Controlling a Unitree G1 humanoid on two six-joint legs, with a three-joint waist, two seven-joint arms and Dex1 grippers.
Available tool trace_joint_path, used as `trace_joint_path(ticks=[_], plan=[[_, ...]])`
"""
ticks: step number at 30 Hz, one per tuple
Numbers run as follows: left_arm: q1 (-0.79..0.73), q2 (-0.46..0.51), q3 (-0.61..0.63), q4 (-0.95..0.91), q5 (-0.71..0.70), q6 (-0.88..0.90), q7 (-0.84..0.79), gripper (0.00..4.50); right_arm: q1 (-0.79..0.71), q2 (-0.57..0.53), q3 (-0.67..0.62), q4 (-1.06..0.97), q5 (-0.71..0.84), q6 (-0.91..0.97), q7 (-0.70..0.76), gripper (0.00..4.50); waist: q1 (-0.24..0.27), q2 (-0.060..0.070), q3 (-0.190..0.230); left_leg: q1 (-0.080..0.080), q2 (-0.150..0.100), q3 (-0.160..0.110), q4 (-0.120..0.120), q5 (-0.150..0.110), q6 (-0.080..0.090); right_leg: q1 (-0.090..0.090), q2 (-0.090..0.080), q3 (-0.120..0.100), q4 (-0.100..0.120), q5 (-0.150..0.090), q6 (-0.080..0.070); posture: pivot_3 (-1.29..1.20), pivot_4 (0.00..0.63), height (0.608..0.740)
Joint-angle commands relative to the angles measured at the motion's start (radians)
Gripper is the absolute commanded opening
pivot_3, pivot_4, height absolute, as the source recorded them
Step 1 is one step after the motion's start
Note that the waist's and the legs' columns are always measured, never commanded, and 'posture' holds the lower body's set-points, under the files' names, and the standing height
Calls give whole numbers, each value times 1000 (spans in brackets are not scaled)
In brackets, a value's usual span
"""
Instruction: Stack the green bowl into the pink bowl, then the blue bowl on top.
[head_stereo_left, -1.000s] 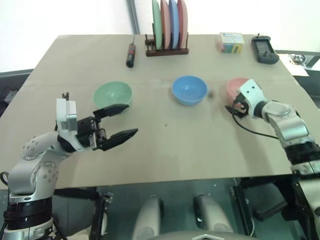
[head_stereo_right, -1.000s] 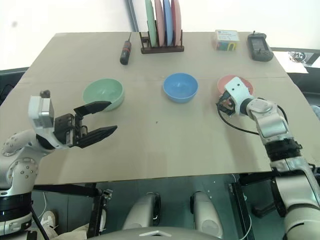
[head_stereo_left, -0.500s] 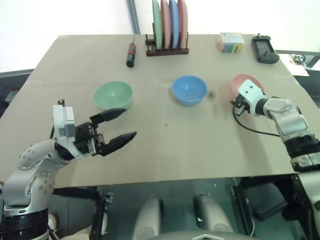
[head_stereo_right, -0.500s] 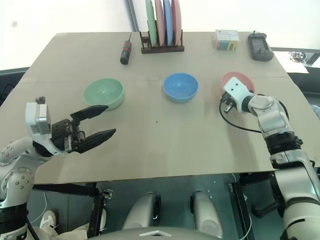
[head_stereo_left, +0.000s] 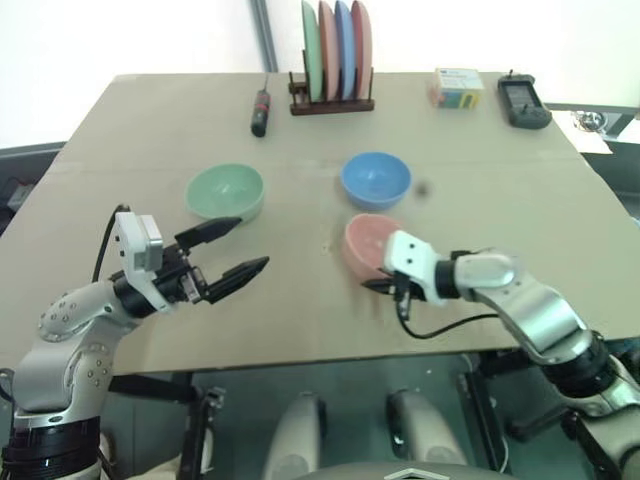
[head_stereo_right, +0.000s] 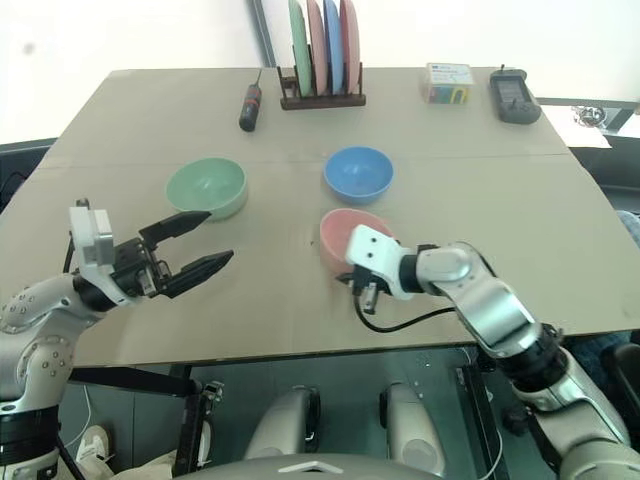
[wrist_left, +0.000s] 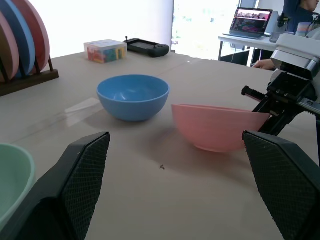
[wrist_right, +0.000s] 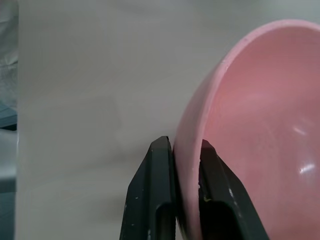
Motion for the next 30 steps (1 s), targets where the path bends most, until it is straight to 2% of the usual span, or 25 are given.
trace_joint_path(ticks=[1, 2, 3, 5, 6, 7, 9, 10, 12, 15, 16, 20, 24, 27, 30], plan=[[-1, 22, 7, 0, 27, -3, 16, 4500, -40, 33, 11, 69, -19, -45, 1, 1928, 2, 0, 0, -1, 0, 0, -1, 0, 0, 0, 0, 0, 0, 0, 0, 0, 150, 740], [1, 23, 6, -5, 56, -4, 46, 4500, -48, 39, 3, 83, -18, -52, 1, 2157, 3, 0, 0, -1, 0, 0, -1, 0, 0, 0, 0, 0, -1, 0, 0, 0, 150, 740], [-2, 23, 5, -12, 95, -8, 88, 4500, -53, 36, -10, 83, -14, -56, 4, 2729, 3, 0, 0, -1, 0, 0, -2, 0, 0, 0, 0, 0, -2, 1, 1, 0, 150, 740], [-3, 31, 0, -32, 164, 8, 172, 4500, -53, 23, -47, 53, 7, -47, 11, 2769, 1, 0, 0, -1, 0, 0, -3, 0, 0, 0, 0, 0, -2, 1, 2, 0, 150, 740], [-3, 36, -5, -45, 199, 24, 211, 4500, -47, 16, -71, 28, 23, -45, 14, 3434, 1, 0, 0, -1, 0, -1, -3, 0, 0, -1, 0, 0, -2, 1, 2, 0, 150, 740], [-5, 45, -13, -64, 248, 31, 254, 4500, -35, 11, -111, -11, 48, -53, 13, 3634, 0, 0, 0, -1, 0, -1, -3, 0, 0, -1, 0, 0, -2, 1, 2, 0, 150, 740], [-19, 59, -28, -115, 333, 89, 359, 4500, -6, 7, -201, -98, 121, -39, 17, 4312, 3, 0, 0, -1, 0, -1, -3, 0, 0, 0, 0, 0, -1, 1, 2, 0, 150, 740], [-29, 75, -42, -145, 382, 148, 418, 4500, 10, -2, -243, -144, 163, -26, 27, 4421, 4, 0, 0, -1, 0, -1, -3, 0, 0, 0, 0, 0, -1, 1, 2, 0, 150, 740], [-77, 111, -94, -190, 453, 265, 493, 4500, 40, -28, -316, -218, 219, -26, 42, 4421, 9, -1, 0, -1, 0, -2, -3, 0, 0, 0, 0, -1, -1, 2, 3, 0, 150, 740], [-204, 251, -300, -179, 606, 426, 479, 4500, 62, -24, -377, -244, 261, -44, 15, 4421, 7, -1, 0, -1, -1, -3, -3, 0, 0, 1, 0, -3, -1, 2, 5, 0, 150, 740], [-254, 268, -354, -166, 626, 457, 469, 4500, 64, -24, -387, -246, 265, -48, 5, 4421, 6, -1, 0, 0, -1, -3, -3, 0, 0, 1, 0, -2, -2, 1, 5, 0, 150, 740], [-432, 291, -556, -108, 738, 511, 422, 4500, 56, -16, -394, -213, 253, -84, -29, 4421, 0, -1, 0, 0, -1, -2, -2, 0, 0, 0, 0, -2, -1, -2, 4, 0, 150, 740], [-585, 261, -729, 24, 846, 553, 374, 4500, 48, -5, -366, -187, 222, -132, -58, 4421, -3, -1, 0, -1, 0, -2, -4, 0, 0, -1, 2, -1, 0, 2, 4, 0, 150, 740], [-674, 220, -790, 118, 886, 583, 347, 3655, 54, -10, -358, -200, 219, -143, -65, 4500, 0, -1, 1, -2, 0, -2, -4, 0, 0, -2, 2, -1, 0, 2, 4, 0, 150, 740], [-713, 200, -806, 173, 912, 576, 330, 2336, 58, -13, -373, -212, 232, -145, -68, 4500, 1, -1, 1, -4, -1, -2, -3, 0, 0, -3, 2, -1, -1, 2, 4, 0, 150, 740]])
